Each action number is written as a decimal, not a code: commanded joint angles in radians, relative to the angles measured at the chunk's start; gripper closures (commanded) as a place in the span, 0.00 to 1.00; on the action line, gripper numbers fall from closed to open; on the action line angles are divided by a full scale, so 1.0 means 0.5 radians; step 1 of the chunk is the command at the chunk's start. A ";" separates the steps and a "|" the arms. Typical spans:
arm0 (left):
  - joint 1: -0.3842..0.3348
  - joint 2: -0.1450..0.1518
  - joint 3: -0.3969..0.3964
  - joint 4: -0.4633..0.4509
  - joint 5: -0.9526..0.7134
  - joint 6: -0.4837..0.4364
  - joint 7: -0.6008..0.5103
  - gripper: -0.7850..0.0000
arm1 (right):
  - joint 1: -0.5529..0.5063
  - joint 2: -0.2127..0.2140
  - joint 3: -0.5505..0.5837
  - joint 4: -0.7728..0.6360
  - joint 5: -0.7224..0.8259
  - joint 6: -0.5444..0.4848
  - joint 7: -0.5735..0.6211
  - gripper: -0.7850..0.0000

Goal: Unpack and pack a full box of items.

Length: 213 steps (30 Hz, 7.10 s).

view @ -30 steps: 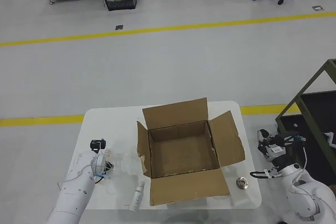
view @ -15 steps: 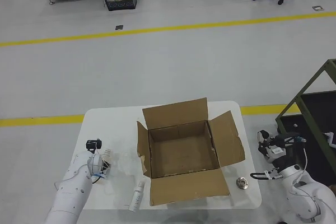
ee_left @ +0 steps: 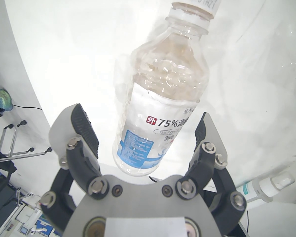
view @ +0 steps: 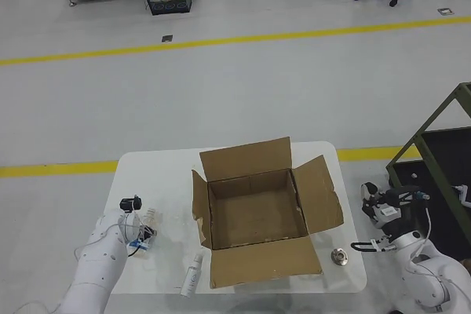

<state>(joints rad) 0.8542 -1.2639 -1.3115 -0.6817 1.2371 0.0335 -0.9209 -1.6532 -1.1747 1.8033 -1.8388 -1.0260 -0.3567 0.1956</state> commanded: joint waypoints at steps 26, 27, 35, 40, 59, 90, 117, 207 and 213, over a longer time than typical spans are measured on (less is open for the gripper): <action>-0.107 0.047 -0.108 -0.052 -0.158 -0.061 -0.087 1.00 | 0.064 0.011 -0.024 0.079 0.188 -0.016 0.104 1.00; -0.077 0.061 -0.144 -0.141 -0.176 -0.060 -0.142 1.00 | 0.078 0.014 -0.029 0.090 0.223 -0.040 0.175 0.95; 0.275 0.152 -0.455 -1.124 -0.334 0.001 -0.607 1.00 | 0.225 0.033 -0.091 0.190 0.455 -0.127 0.565 0.00; 0.450 0.172 -0.563 -1.562 -0.478 0.028 -0.769 1.00 | 0.276 0.040 -0.148 0.245 0.502 -0.168 0.641 0.00; 0.650 0.208 -0.646 -2.019 -0.718 0.007 -0.902 1.00 | 0.361 0.042 -0.378 0.439 0.803 -0.226 0.697 1.00; 0.242 0.230 -0.468 -2.159 -1.772 0.032 -1.146 1.00 | 0.347 0.042 -0.535 0.361 0.874 0.023 0.533 1.00; 0.123 0.214 -0.118 -1.964 -2.088 0.106 -1.023 1.00 | 0.437 0.060 -0.589 0.442 0.842 -0.008 0.543 1.00; -0.628 -0.175 1.324 -0.645 -1.611 0.910 -0.406 1.00 | 0.478 0.081 -0.665 0.455 0.917 0.025 0.443 1.00; -0.659 -0.219 1.392 -0.564 -1.554 0.961 -0.399 1.00 | 0.479 0.082 -0.677 0.458 0.928 0.023 0.443 1.00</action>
<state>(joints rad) 0.5269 -1.3695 -0.6206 -0.9751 0.4585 0.5115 -1.1176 -1.4140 -1.1337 1.4651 -1.6101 -0.5636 -0.3451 0.4166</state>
